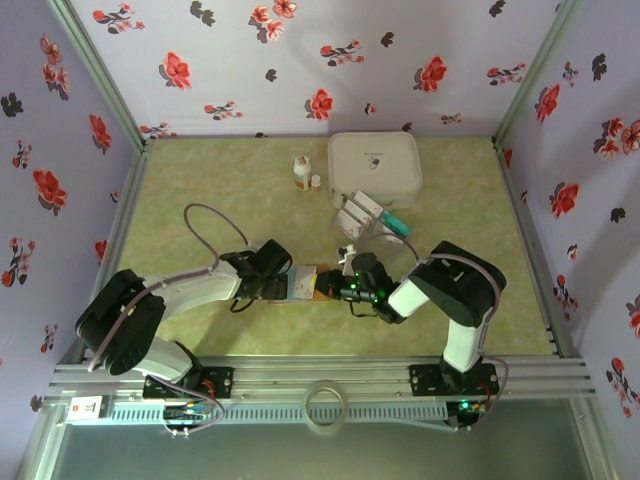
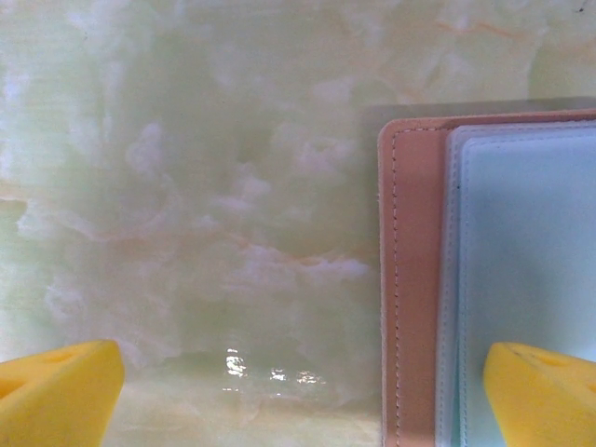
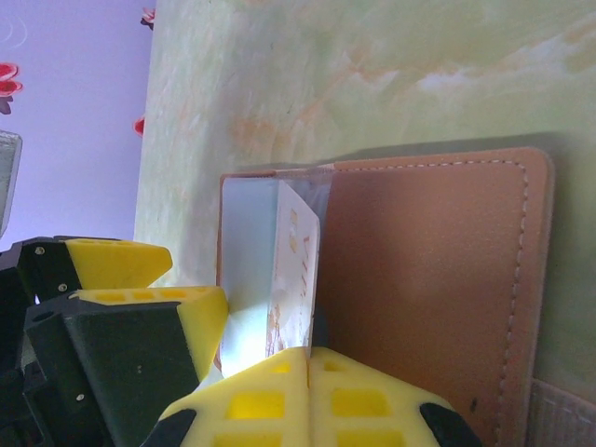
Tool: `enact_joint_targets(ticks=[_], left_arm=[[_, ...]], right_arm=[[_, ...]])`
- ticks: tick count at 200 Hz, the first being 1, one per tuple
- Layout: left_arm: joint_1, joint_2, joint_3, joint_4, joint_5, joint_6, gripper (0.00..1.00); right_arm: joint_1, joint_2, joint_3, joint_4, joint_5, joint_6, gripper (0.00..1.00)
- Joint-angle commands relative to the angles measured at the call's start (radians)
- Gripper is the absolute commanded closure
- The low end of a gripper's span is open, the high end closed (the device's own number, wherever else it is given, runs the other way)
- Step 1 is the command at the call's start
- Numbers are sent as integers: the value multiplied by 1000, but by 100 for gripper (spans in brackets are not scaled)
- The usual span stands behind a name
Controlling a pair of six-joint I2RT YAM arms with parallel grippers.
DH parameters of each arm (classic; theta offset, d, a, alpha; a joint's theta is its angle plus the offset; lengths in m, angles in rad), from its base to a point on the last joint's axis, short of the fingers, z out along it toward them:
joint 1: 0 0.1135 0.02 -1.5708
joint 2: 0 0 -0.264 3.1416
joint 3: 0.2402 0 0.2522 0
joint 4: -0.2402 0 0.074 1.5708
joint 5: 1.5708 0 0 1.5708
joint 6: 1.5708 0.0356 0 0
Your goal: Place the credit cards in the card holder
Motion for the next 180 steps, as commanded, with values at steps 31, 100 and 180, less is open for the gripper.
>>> enact_joint_targets(ticks=[31, 100, 180], left_arm=[[-8, -12, -19, -24, -33, -17, 0], [-8, -12, -20, -22, -33, -17, 0], [-8, -14, -20, -17, -29, -19, 0]], right_arm=[[14, 39, -9, -26, -32, 8, 100], [18, 49, 13, -89, -55, -12, 100], [18, 83, 89, -198, -96, -45, 100]])
